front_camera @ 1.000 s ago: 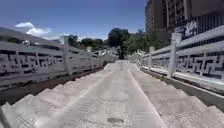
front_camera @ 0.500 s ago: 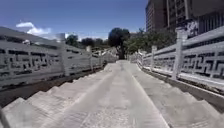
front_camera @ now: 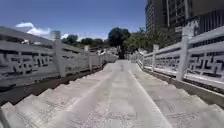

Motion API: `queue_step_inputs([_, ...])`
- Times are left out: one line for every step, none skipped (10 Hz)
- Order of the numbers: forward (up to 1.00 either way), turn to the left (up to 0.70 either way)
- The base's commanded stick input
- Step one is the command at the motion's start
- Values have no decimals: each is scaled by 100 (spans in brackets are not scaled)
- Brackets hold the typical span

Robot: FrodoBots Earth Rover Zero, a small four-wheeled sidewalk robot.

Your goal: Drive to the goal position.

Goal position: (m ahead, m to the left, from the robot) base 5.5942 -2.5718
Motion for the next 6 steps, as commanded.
queue_step_inputs([45, 0])
queue_step_inputs([45, 0])
queue_step_inputs([45, 0])
queue_step_inputs([45, 0])
queue_step_inputs([45, 0])
queue_step_inputs([45, 0])
